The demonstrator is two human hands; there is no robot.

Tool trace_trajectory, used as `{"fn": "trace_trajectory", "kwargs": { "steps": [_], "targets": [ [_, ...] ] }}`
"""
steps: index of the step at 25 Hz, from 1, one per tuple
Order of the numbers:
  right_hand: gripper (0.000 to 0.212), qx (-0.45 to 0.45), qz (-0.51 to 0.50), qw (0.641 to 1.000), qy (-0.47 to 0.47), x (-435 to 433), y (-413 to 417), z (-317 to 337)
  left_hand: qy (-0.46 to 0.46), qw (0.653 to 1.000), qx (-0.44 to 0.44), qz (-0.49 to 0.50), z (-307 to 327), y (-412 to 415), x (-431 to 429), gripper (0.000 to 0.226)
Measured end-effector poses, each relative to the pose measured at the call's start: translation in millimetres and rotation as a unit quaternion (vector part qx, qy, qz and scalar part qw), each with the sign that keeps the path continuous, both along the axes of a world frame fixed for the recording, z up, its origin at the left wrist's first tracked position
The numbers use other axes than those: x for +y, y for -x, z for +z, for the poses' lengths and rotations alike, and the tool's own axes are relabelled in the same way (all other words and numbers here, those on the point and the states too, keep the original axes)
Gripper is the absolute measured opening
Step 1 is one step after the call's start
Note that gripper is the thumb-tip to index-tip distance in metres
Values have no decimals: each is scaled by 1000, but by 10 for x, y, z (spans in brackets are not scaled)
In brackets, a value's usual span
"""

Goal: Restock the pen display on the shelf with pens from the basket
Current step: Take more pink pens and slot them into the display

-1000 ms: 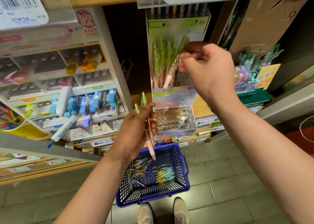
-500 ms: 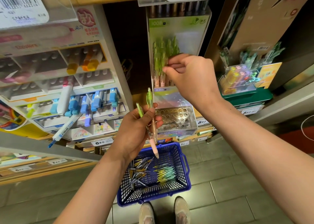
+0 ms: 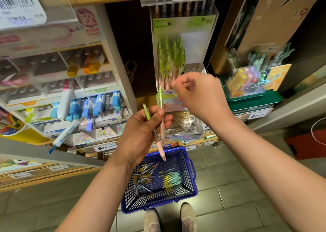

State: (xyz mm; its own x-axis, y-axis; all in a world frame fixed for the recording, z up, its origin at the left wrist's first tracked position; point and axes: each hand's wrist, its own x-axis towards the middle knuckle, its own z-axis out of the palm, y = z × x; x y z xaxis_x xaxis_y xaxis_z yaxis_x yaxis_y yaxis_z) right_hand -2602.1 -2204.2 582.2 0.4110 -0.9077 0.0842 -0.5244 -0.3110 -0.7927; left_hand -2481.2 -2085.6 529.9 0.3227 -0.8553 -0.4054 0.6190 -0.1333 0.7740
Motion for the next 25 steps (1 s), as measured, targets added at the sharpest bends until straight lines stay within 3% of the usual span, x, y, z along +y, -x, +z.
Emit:
{"fn": "trace_trajectory", "kwargs": {
  "steps": [4,8,11,15,19,21,25],
  "targets": [
    [14,-2,50,990,-133,158,73,-72,13,999,-27,-26,5,-7,-35,47],
    [22,-93,53,964,-245,193,75,-53,39,994,-91,-37,-7,18,-43,30],
    [17,-97,57,964,-240,175,68,-66,48,988,-142,-36,-18,45,-48,26],
    [13,-115,50,964,-233,73,134,-50,42,988,-140,-42,-19,59,-37,28],
    [8,-230,-27,955,-184,-113,192,158,-11,987,-156,-46,-24,47,-6,42],
    [6,-249,-61,959,-120,-224,184,259,-26,992,-110,-47,-10,43,-18,39],
    [12,-195,-87,977,-11,-316,111,352,-16,998,33,-43,46,65,-54,23]
  ]
}}
